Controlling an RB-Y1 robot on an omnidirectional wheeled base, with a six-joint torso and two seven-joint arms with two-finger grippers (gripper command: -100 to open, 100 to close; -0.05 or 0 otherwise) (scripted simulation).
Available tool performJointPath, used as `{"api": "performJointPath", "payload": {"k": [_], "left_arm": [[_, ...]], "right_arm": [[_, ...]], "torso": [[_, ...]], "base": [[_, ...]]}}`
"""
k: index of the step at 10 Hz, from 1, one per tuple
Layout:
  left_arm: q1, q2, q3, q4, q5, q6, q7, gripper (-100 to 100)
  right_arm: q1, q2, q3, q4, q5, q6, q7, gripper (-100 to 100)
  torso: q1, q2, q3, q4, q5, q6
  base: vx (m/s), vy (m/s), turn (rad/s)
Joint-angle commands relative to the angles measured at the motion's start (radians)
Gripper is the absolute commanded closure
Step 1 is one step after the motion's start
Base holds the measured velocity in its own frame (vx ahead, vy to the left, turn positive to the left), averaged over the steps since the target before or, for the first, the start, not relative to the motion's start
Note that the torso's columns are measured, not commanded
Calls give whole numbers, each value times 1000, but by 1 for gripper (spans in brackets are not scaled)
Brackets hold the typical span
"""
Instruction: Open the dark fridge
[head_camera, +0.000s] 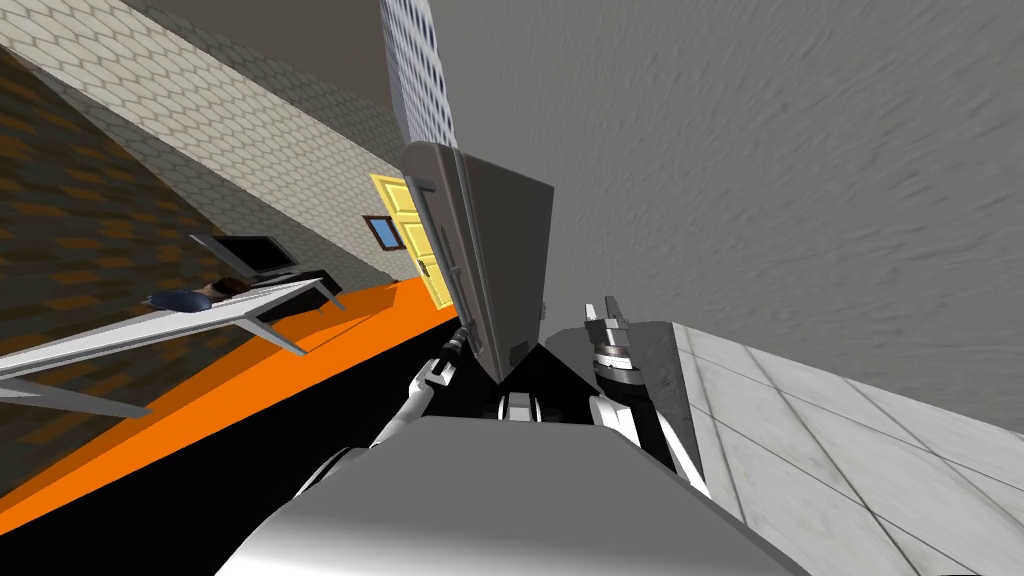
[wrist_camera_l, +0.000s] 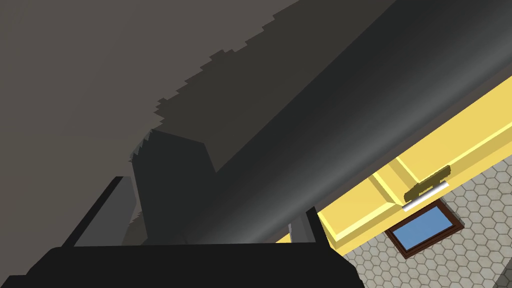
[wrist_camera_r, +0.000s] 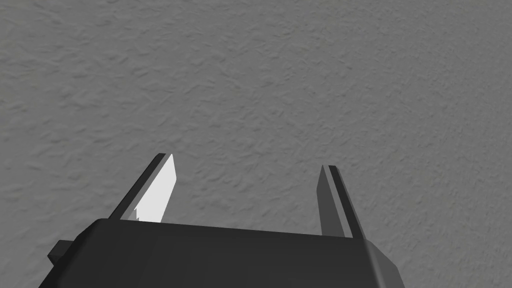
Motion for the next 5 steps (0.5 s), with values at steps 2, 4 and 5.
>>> {"api": "performJointPath", "payload": {"k": [2, 4, 5], "left_arm": [[85, -25, -7, -82, -7, 29, 1, 100], [127, -39, 2, -152, -13, 53, -5, 100], [150, -39, 2, -172, -13, 53, -5, 100]], "right_arm": [[0, 0, 0, 0, 0, 0, 0, 0], [0, 0, 0, 0, 0, 0, 0, 0], [0, 0, 0, 0, 0, 0, 0, 0]], "torso": [[-1, -2, -1, 3, -2, 2], [-1, 3, 1, 0, 0, -3], [-1, 3, 2, 2, -1, 1]], "base": [[25, 21, -50], [29, 17, -41], [29, 31, -54]]}}
